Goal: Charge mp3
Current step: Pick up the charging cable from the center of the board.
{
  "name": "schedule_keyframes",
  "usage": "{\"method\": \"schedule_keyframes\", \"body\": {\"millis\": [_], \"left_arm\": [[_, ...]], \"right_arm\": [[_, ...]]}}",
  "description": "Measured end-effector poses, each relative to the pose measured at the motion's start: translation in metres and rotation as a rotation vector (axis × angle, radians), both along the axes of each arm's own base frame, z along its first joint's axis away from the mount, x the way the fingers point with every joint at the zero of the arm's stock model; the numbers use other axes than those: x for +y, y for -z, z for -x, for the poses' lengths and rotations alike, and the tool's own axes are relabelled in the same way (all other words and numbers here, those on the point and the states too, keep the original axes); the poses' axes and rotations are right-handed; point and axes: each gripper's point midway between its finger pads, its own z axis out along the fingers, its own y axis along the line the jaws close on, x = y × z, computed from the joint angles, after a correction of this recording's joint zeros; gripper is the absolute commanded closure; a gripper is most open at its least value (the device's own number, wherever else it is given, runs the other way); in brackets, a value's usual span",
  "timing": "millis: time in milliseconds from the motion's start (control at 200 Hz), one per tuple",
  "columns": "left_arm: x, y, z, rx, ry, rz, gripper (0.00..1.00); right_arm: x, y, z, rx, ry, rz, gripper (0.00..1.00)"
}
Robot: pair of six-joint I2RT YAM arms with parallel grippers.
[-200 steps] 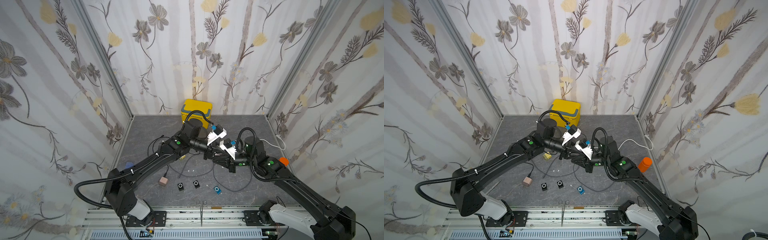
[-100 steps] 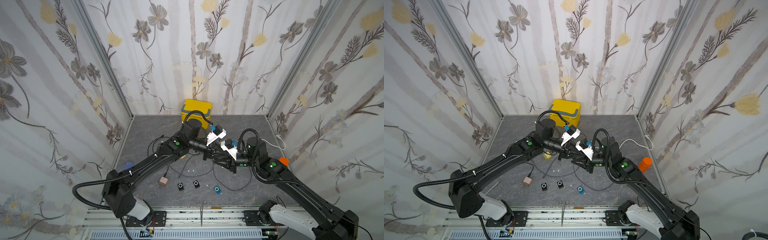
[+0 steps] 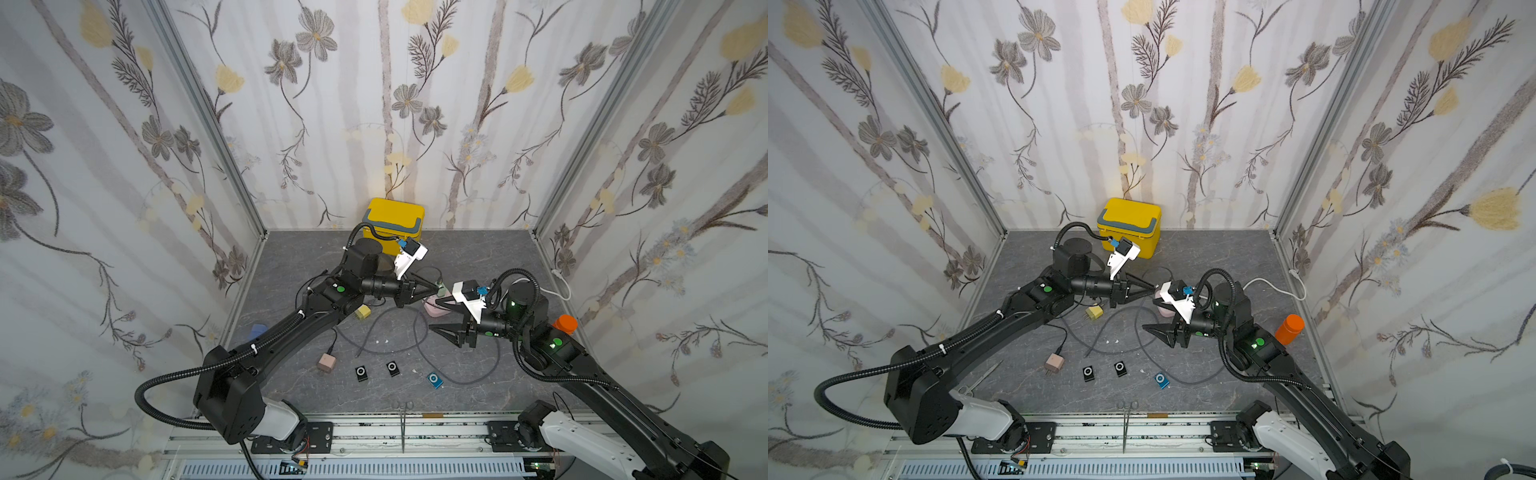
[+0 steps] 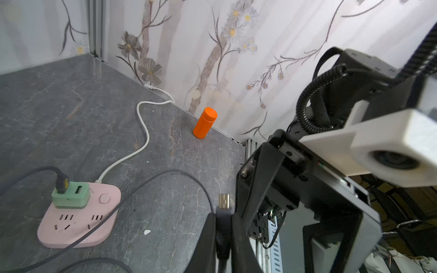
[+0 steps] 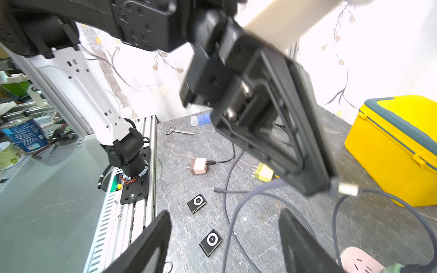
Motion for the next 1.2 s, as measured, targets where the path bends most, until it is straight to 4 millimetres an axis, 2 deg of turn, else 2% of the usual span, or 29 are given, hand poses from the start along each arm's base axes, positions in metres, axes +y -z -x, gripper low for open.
{"method": "schedule_keyframes", "body": {"millis": [155,320,545,635,839,1024,1119,1204], "left_arm": [[0.008,-0.017,-0.018,0.023,-0.117,0.056,0.97],[0.016,-0.020,-0.033,0.081,-0.237,0.092,0.97],[0.026,-0.010,-0.051,0.184,-0.386,0.129,0.97],[0.029,-0.010,-0.054,0.212,-0.438,0.144,0.97],[0.032,-0.027,-0.050,0.196,-0.489,0.198,0.97],[0.031,-0.021,-0.049,0.200,-0.532,0.185,0.97],[0.032,-0.016,-0.050,0.203,-0.551,0.175,0.97],[0.033,-0.015,-0.050,0.202,-0.567,0.173,0.97]], "right_arm": [[-0.004,0.019,-0.008,0.050,0.073,-0.014,0.22],[-0.011,0.032,-0.028,0.130,0.219,-0.098,0.27],[-0.009,0.007,-0.049,0.136,0.353,-0.260,0.30],[-0.002,0.006,-0.056,0.152,0.374,-0.273,0.30],[0.018,0.006,-0.066,0.166,0.381,-0.269,0.37],[0.031,0.004,-0.070,0.166,0.376,-0.269,0.40],[0.036,0.002,-0.070,0.164,0.366,-0.271,0.49],[0.040,0.006,-0.071,0.170,0.367,-0.261,0.66]]}}
